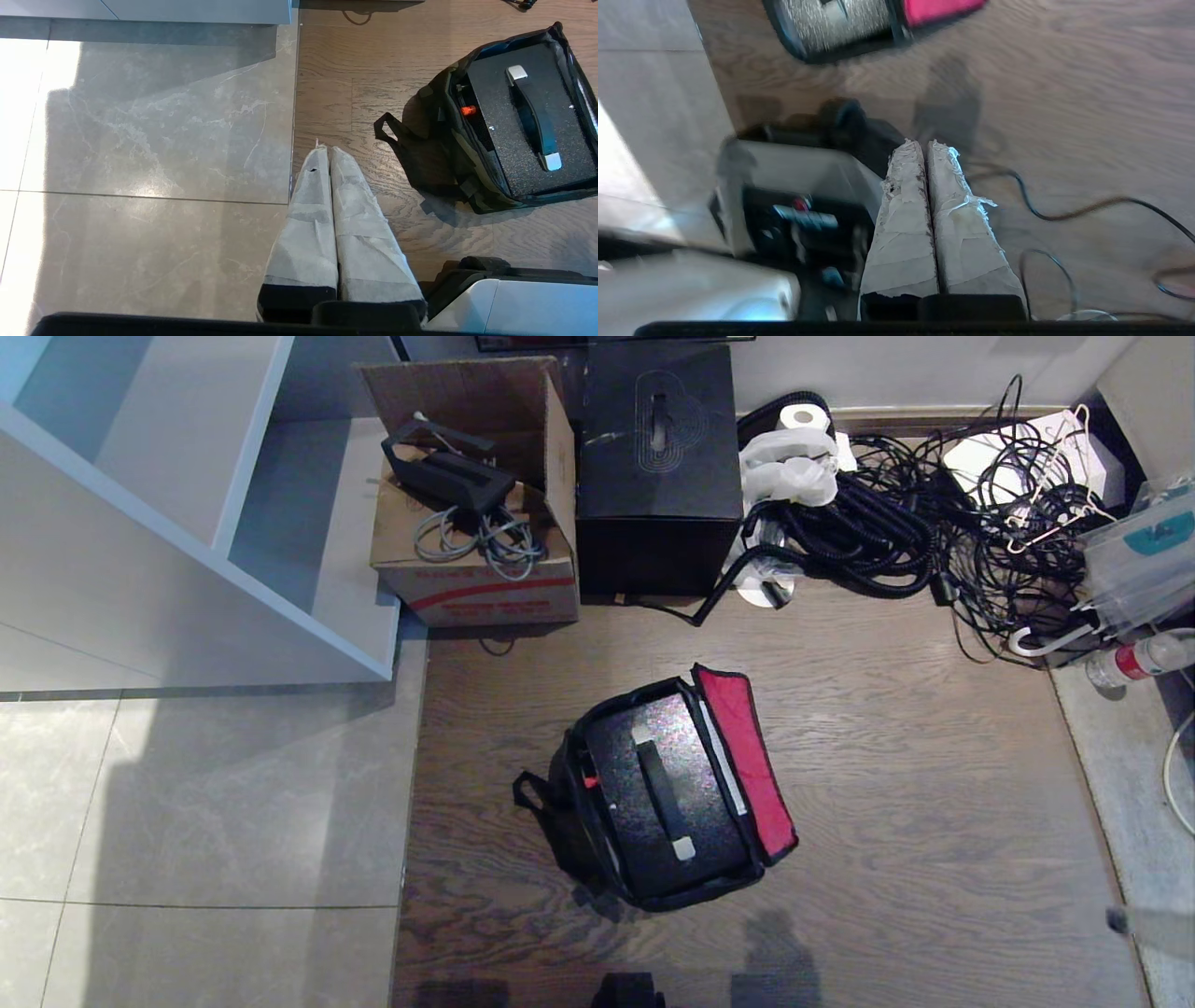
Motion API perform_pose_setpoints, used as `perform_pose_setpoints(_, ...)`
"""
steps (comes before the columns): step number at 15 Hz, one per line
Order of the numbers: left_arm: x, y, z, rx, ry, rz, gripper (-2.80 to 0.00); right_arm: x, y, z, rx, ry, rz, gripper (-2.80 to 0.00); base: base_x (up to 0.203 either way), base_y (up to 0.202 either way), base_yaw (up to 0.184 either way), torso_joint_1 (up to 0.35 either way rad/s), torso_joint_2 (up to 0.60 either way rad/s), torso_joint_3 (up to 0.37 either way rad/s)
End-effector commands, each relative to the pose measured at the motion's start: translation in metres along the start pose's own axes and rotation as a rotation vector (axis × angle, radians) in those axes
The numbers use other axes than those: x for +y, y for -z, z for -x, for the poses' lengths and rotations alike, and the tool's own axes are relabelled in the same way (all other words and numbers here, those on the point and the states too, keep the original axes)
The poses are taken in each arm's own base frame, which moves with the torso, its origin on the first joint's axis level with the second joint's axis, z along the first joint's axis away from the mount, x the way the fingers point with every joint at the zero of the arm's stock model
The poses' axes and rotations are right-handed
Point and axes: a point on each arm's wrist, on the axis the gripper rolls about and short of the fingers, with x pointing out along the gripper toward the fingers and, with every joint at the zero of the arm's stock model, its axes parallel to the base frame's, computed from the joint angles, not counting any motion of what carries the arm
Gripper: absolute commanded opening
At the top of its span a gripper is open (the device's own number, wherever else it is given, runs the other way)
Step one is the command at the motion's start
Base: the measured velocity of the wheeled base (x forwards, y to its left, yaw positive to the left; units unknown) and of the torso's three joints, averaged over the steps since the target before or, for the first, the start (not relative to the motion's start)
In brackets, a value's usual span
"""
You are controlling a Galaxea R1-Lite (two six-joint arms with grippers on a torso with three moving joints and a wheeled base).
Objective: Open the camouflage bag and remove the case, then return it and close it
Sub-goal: Close the top of the storage box
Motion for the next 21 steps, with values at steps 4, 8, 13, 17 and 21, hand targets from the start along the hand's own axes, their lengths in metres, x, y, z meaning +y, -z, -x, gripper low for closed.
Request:
perform_pose_setpoints(4,0.000,0.000,0.000,0.000,0.000,0.000,-2.80,-0.023,-0.082,-0.148,0.070,-0.069,-0.025,-2.80,0.000,0.000,0.000,0.000,0.00,0.000)
perform_pose_setpoints(8,0.000,0.000,0.000,0.000,0.000,0.000,-2.80,-0.016,-0.097,-0.218,0.064,-0.155,0.031,0.00,0.000,0.000,0.000,0.000,0.00,0.000)
perform_pose_setpoints(13,0.000,0.000,0.000,0.000,0.000,0.000,-2.80,0.010,-0.085,-0.271,0.058,-0.234,0.215,0.00,0.000,0.000,0.000,0.000,0.00,0.000)
perform_pose_setpoints(17,0.000,0.000,0.000,0.000,0.000,0.000,-2.80,0.011,-0.068,-0.292,0.098,-0.240,0.282,0.00,0.000,0.000,0.000,0.000,0.00,0.000)
perform_pose_setpoints(21,0.000,0.000,0.000,0.000,0.000,0.000,-2.80,0.019,-0.056,-0.320,0.112,0.005,0.338,0.00,0.000,0.000,0.000,0.000,0.00,0.000)
